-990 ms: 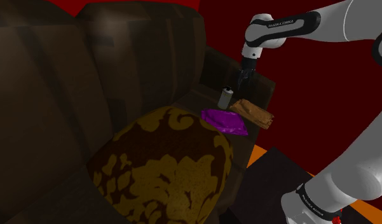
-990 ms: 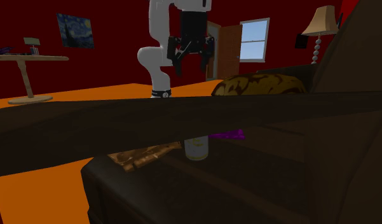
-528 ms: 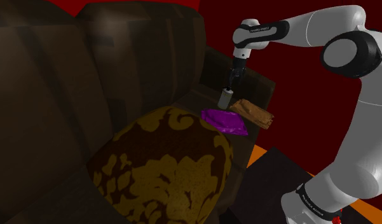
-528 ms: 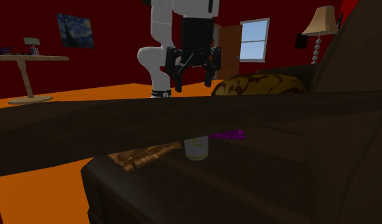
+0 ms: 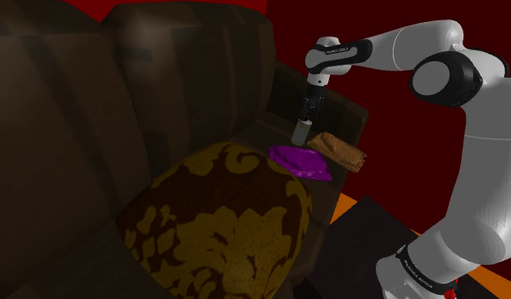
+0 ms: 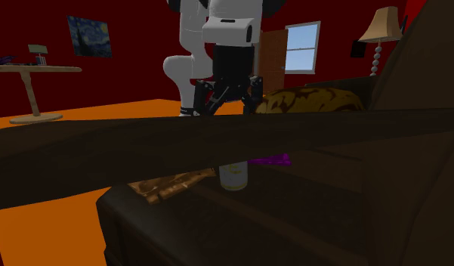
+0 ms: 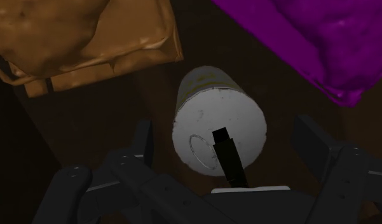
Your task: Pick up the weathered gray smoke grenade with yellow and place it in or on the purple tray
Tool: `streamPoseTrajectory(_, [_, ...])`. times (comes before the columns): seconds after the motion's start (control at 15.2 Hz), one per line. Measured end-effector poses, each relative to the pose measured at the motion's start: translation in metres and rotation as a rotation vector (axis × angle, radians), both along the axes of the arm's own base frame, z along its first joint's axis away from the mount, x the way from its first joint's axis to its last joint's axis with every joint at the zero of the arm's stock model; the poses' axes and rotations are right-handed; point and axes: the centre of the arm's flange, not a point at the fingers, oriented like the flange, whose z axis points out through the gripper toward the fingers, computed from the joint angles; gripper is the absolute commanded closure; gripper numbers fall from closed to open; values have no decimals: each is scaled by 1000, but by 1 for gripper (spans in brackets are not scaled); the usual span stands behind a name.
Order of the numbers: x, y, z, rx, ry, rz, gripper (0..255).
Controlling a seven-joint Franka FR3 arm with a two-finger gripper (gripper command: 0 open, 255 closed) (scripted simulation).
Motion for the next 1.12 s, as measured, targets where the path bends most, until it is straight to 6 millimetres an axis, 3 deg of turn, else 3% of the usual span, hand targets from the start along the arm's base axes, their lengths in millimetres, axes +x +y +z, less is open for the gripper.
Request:
streamPoseTrajectory(0.2, [-2,2,-11,0,0,0,0])
streamPoseTrajectory(0.53, [-3,2,-13,0,0,0,0])
streamPoseTrajectory(0.59, [-3,2,-13,0,0,0,255])
streamPoseTrajectory(1.12, [-3,2,-13,0,0,0,255])
